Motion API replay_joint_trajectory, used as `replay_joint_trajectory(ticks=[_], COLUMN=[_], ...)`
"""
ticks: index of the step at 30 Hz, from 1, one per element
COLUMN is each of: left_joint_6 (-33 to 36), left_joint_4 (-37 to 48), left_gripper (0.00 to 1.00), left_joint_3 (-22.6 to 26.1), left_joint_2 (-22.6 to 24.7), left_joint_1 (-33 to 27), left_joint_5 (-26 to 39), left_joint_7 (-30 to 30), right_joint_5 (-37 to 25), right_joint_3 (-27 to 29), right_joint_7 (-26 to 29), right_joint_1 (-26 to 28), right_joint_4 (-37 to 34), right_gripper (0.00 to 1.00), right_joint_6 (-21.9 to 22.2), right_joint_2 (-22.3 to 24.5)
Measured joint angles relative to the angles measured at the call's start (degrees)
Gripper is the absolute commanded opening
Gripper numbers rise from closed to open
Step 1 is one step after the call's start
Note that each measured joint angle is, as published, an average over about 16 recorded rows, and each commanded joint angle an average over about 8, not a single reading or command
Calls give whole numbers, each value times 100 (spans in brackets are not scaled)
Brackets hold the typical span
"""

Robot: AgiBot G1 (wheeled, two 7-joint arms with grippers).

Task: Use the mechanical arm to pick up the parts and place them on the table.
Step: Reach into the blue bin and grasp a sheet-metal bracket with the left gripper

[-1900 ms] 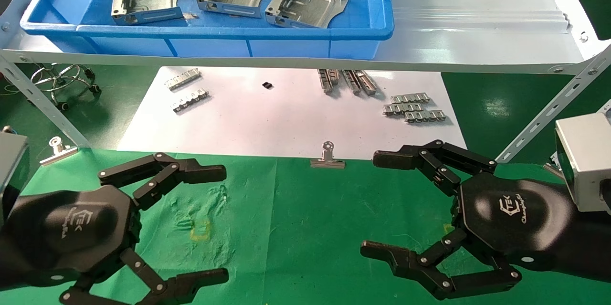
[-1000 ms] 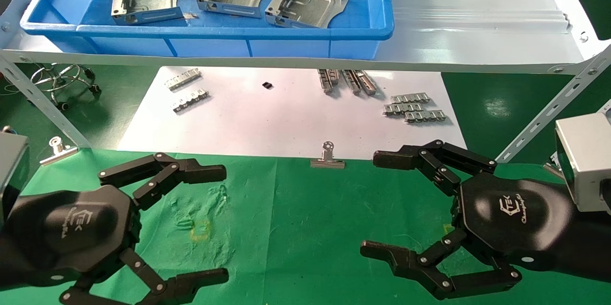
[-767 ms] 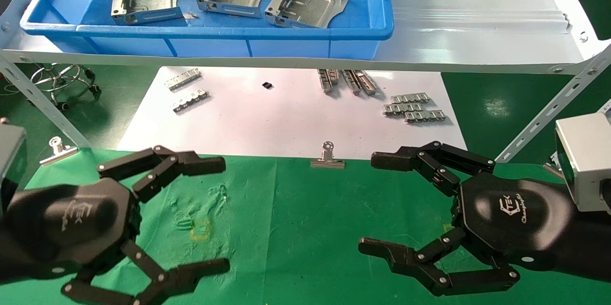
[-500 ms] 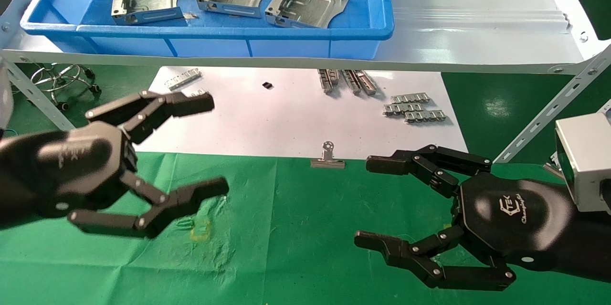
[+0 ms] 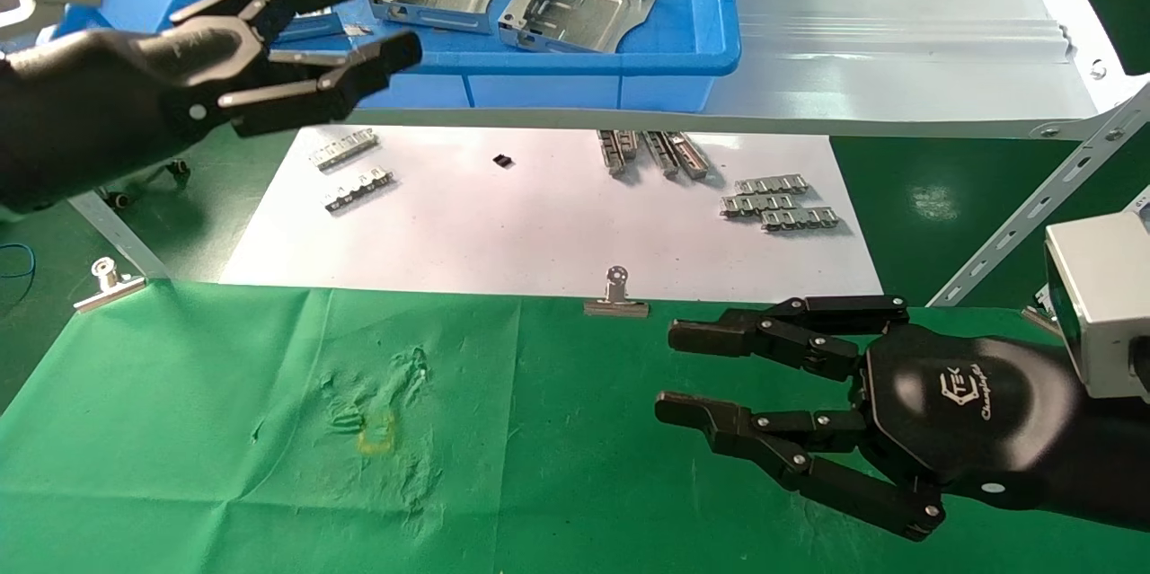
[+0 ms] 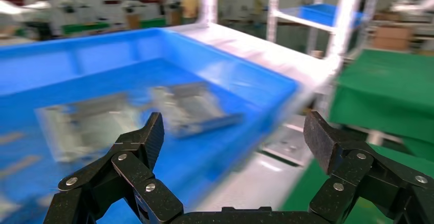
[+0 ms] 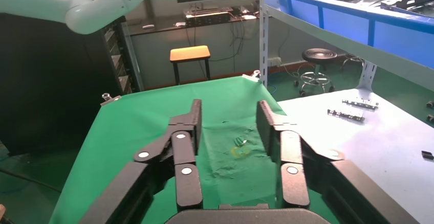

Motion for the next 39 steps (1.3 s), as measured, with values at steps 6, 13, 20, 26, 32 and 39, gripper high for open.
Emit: replay_joint_trajectory(ticks=[6, 13, 20, 26, 32, 39], left_joint_6=[-400, -783, -1089, -1321, -1481, -1591], left_joint_4=[826, 1765, 2429, 2673, 2672, 2448], left_gripper=[100, 100, 100, 100, 100, 27], left_joint_3=[302, 628, 839, 1009, 1199, 1401], left_joint_2=[292, 561, 690, 695, 659, 595], left_joint_1=[-772, -1608, -2181, -2466, -2603, -2628], left_joint_5=[659, 1339, 1798, 2133, 2451, 2766], left_joint_7=[-55, -153, -292, -592, -1083, -1732], right_joint_5=[0, 0, 0, 0, 0, 0], right_joint_3=[0, 0, 0, 0, 0, 0], right_joint_7=[0, 0, 0, 0, 0, 0], right_joint_1=[0, 0, 0, 0, 0, 0], right_joint_4=[0, 0, 0, 0, 0, 0], right_gripper=[0, 0, 0, 0, 0, 0], right_joint_6=[0, 0, 0, 0, 0, 0], right_joint_2=[0, 0, 0, 0, 0, 0])
